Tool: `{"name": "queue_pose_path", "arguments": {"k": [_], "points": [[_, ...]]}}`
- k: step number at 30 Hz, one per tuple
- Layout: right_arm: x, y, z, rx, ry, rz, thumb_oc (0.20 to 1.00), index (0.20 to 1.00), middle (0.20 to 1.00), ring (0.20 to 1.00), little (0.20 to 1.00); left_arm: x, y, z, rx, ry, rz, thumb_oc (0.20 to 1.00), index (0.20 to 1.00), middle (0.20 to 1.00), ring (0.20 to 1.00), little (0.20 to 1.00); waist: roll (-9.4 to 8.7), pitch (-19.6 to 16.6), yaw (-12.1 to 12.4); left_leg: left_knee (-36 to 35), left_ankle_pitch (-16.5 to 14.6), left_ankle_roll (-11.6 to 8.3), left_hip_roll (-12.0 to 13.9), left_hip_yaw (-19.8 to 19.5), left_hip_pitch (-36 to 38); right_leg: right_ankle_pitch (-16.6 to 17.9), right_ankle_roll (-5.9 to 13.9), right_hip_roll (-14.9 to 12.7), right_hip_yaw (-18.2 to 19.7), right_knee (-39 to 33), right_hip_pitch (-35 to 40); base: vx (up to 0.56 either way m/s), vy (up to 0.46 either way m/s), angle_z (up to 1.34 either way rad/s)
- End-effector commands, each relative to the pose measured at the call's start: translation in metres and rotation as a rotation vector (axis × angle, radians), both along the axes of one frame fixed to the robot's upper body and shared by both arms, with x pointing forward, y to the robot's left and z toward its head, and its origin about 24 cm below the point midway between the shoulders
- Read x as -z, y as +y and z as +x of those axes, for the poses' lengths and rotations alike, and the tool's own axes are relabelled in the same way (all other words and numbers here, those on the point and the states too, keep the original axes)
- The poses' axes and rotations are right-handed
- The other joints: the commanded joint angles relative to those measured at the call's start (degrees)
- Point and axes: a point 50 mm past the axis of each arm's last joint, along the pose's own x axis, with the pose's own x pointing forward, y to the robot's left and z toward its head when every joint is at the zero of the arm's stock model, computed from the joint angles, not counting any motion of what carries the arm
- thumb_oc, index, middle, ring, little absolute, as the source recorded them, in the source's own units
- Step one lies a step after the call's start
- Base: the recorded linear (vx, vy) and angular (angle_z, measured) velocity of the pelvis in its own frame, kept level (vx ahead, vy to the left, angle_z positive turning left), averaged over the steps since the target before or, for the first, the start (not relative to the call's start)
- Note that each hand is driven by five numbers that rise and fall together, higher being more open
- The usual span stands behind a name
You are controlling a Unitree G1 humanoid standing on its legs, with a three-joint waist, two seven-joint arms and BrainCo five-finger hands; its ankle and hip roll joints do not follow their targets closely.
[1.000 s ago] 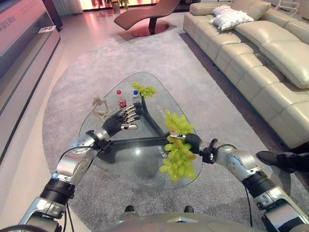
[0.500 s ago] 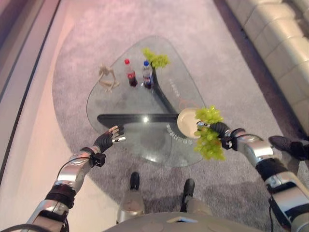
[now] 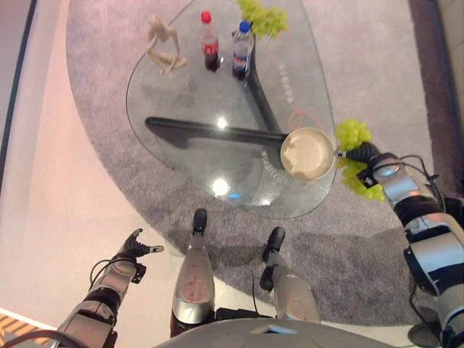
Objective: Pick up fruits into the plate
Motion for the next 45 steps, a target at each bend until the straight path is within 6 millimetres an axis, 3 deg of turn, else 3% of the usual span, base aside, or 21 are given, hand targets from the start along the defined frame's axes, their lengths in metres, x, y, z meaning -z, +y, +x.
{"name": "queue_pose_path", "arguments": {"k": [1, 7, 15, 17, 18, 25, 26, 27, 34, 37, 45], "points": [[-0.045, -0.012, 0.002, 0.006, -0.128, -0.229, 0.2, 0.2, 0.2, 0.2, 0.2, 0.003, 0.01, -0.011, 0.029, 0.034, 0.064, 1.0, 1.0, 1.0, 1.0, 1.0, 0.03, -0.2, 0.7, 8.9, -7.5, 5.46, -8.6, -1.7, -7.7, -9.8, -2.02, 1.8, 1.9, 15.1, -7.6, -0.03, 0.003, 0.16], [-0.077, -0.019, 0.004, 0.112, -0.235, -0.326, 0.2, 0.2, 0.2, 0.2, 0.2, 0.002, 0.0, -0.009, 0.026, -0.032, 0.045, 1.0, 1.0, 1.0, 1.0, 1.0, 2.52, -0.2, 1.4, 12.8, -6.9, 6.71, -11.2, -3.6, -18.4, -11.3, -2.57, 1.9, 2.3, 22.6, -20.3, 0.0, 0.001, 0.21], [-0.096, -0.033, 0.003, 0.23, -0.242, -0.411, 0.2, 0.2, 0.2, 0.2, 0.2, 0.001, -0.012, -0.006, 0.041, -0.074, -0.007, 1.0, 1.0, 1.0, 1.0, 1.0, 5.31, -0.2, 2.3, 16.0, -6.5, 7.26, -12.2, -3.3, -25.6, -11.9, -2.93, 0.3, 1.7, 27.6, -28.2, 0.0, 0.02, 0.09], [-0.102, -0.045, -0.003, 0.296, -0.232, -0.484, 0.2, 0.2, 0.2, 0.2, 0.2, -0.001, -0.018, -0.003, 0.044, -0.109, -0.039, 1.0, 1.0, 1.0, 1.0, 1.0, 6.53, -0.2, 2.6, 17.0, -6.4, 7.37, -12.2, -2.6, -28.0, -12.2, -2.99, -0.7, 1.6, 29.4, -31.0, 0.04, 0.048, 0.01], [-0.1, -0.052, -0.006, 0.329, -0.225, -0.506, 0.2, 0.2, 0.2, 0.2, 0.2, 0.001, -0.021, -0.007, 0.039, -0.107, -0.058, 1.0, 1.0, 1.0, 1.0, 1.0, 7.03, -0.2, 2.6, 18.0, -8.4, 7.31, -12.5, -2.6, -27.4, -14.4, -2.52, -1.0, 2.6, 31.2, -31.0, 0.09, 0.056, 0.04], [-0.136, -0.077, -0.026, 0.533, -0.383, -0.501, 0.2, 0.2, 0.2, 0.2, 0.2, 0.01, -0.026, -0.029, 0.042, -0.062, -0.098, 1.0, 1.0, 1.0, 1.0, 1.0, 11.52, -0.2, 2.5, 21.2, -8.7, 7.78, -13.4, -1.8, -32.6, -16.0, -3.07, -1.5, 5.3, 36.3, -38.1, 0.05, 0.077, 0.0], [-0.137, -0.078, -0.026, 0.537, -0.392, -0.481, 0.639, 0.639, 0.639, 0.639, 0.639, 0.011, -0.025, -0.03, 0.041, -0.057, -0.097, 1.0, 1.0, 1.0, 1.0, 1.0, 11.69, -0.2, 2.5, 21.3, -8.7, 7.8, -13.4, -1.8, -32.8, -16.1, -3.13, -1.4, 5.5, 36.4, -38.4, 0.01, 0.062, -0.1], [-0.14, -0.077, -0.025, 0.536, -0.375, -0.448, 1.0, 1.0, 1.0, 1.0, 1.0, 0.012, -0.025, -0.033, 0.041, -0.048, -0.105, 1.0, 1.0, 1.0, 1.0, 1.0, 12.01, -0.2, 2.3, 21.6, -8.7, 7.81, -13.5, -1.6, -33.3, -16.2, -3.32, -1.0, 6.3, 36.6, -39.1, 0.0, 0.053, -0.06], [-0.141, -0.066, -0.02, 0.449, -0.521, -0.411, 1.0, 1.0, 1.0, 1.0, 1.0, 0.016, -0.031, -0.036, 0.039, -0.044, -0.127, 1.0, 1.0, 1.0, 1.0, 1.0, 11.59, -0.2, 1.5, 20.2, -8.7, 7.85, -13.3, -1.2, -30.8, -15.9, -3.52, -0.2, 6.3, 35.1, -36.9, -0.01, 0.033, -0.01], [-0.146, -0.053, -0.016, 0.38, -0.62, -0.397, 1.0, 1.0, 1.0, 1.0, 1.0, 0.012, -0.03, -0.029, 0.021, -0.068, -0.133, 1.0, 1.0, 1.0, 1.0, 1.0, 11.11, -0.2, 1.2, 18.1, -6.2, 7.68, -12.9, -0.8, -30.0, -12.7, -3.51, 0.1, 5.1, 31.5, -35.4, -0.13, 0.029, -0.02], [-0.11, -0.007, -0.003, 0.146, -0.773, -0.211, 1.0, 1.0, 1.0, 1.0, 1.0, 0.016, -0.013, -0.029, -0.061, -0.048, -0.046, 1.0, 1.0, 1.0, 1.0, 1.0, 7.53, -0.2, -0.5, 14.2, -7.0, 6.96, -12.2, -0.8, -20.2, -11.1, -2.33, 0.7, 4.5, 25.4, -25.2, -0.04, -0.033, -0.02]]}}
